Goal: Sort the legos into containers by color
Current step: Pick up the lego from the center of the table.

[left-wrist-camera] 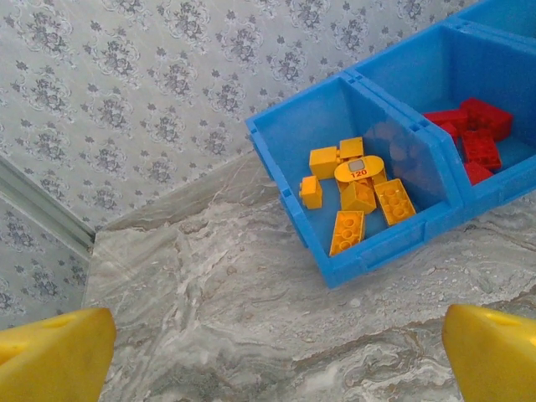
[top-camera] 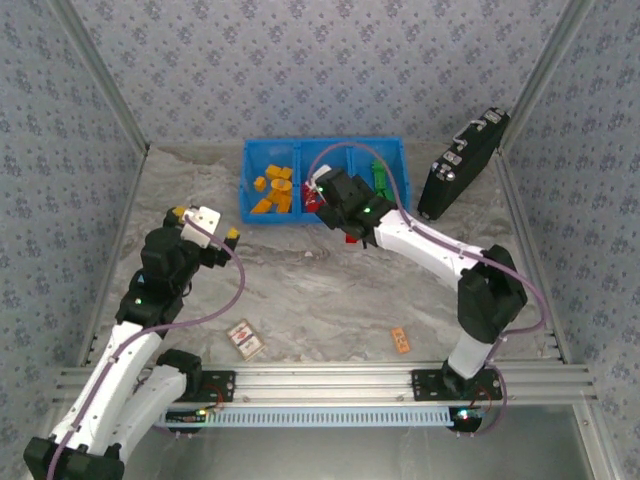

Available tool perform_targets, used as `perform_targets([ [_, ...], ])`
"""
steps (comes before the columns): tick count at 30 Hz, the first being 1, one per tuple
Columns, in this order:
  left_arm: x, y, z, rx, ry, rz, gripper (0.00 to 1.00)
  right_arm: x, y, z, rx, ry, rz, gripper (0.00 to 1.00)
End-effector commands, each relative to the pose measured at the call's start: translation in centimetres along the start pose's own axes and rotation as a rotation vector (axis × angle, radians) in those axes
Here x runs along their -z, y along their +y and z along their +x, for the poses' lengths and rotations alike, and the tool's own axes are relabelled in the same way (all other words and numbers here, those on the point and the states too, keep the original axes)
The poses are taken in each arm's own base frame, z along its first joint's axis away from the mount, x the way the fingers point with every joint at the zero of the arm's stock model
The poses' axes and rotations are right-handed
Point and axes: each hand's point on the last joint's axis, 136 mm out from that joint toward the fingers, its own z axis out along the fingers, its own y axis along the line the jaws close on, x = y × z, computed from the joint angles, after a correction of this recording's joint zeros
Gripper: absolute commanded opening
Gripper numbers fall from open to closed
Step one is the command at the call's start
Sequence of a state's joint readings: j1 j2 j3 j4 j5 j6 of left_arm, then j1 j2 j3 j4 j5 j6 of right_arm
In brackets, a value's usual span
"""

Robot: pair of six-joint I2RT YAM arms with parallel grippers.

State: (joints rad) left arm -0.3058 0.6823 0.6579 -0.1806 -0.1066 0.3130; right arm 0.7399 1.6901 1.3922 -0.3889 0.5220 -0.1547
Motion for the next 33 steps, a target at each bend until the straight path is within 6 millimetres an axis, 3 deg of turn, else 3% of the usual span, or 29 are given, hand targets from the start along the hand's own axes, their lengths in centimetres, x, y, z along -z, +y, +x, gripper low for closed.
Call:
perform_targets([
  [1,0.1,0.2,-1.1,0.012,-0.04,-0.009,1.0,1.6,-2.1,3.9,-0.284,0.114,0.085,0.88],
  [4,0.0,0.3,-1.1,0.013,-0.036,-0.012,1.0,1.6,-1.4,6.0,-0.497,0.178,0.049,0.89],
  [5,0.0,0.3,-1.2,0.013,-0.035,-0.014,1.0,1.4,-1.1,7.6,-0.535,0.243,0.046,0.88],
  [8,0.1,0.3,-1.2,0.015,-0.037,-0.015,1.0,0.5,-0.5,9.9,-0.602,0.335,0.051,0.85],
  [13,0.2,0.3,-1.2,0.017,-0.038,-0.012,1.0,-0.8,-0.2,11.8,-0.757,0.417,0.042,0.85],
  [19,0.2,0.3,-1.2,0.013,-0.039,-0.016,1.0,-2.4,0.8,11.2,-0.85,0.419,-0.049,0.85],
  [33,0.0,0.5,-0.9,-0.005,-0.026,-0.025,1.0,-7.3,4.0,10.9,-0.754,0.425,-0.108,0.82],
])
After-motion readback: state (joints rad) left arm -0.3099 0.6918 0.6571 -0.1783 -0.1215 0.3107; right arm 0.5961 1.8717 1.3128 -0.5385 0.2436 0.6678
